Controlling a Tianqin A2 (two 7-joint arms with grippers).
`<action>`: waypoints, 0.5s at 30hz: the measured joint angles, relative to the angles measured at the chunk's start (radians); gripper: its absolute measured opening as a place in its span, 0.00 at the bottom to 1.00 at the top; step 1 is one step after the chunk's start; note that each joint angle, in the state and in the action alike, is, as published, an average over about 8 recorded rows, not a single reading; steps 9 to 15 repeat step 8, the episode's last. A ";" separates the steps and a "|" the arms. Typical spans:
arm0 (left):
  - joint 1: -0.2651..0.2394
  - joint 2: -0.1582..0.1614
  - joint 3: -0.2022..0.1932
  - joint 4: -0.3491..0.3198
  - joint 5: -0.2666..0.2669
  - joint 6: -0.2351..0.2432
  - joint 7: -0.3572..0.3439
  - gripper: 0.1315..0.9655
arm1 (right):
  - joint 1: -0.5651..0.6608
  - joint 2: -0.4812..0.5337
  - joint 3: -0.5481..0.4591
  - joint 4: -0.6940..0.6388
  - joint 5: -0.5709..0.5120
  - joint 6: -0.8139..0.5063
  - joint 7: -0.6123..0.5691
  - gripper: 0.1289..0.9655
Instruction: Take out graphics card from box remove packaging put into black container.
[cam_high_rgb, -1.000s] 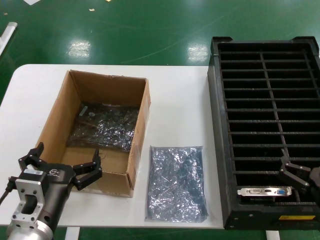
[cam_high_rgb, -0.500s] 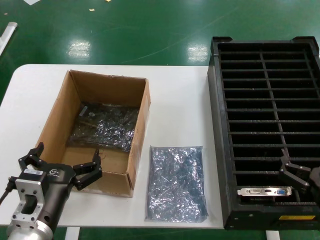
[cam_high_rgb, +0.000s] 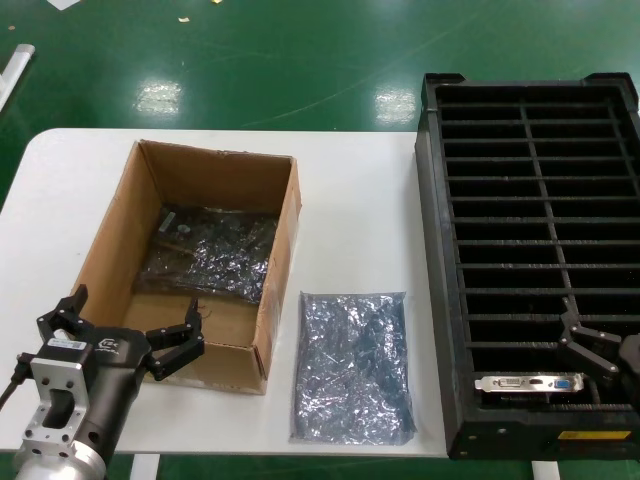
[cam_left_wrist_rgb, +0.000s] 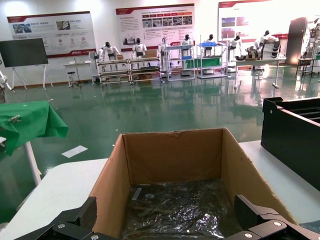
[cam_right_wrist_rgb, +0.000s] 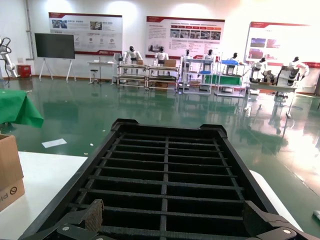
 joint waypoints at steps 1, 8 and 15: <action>0.000 0.000 0.000 0.000 0.000 0.000 0.000 1.00 | 0.000 0.000 0.000 0.000 0.000 0.000 0.000 1.00; 0.000 0.000 0.000 0.000 0.000 0.000 0.000 1.00 | 0.000 0.000 0.000 0.000 0.000 0.000 0.000 1.00; 0.000 0.000 0.000 0.000 0.000 0.000 0.000 1.00 | 0.000 0.000 0.000 0.000 0.000 0.000 0.000 1.00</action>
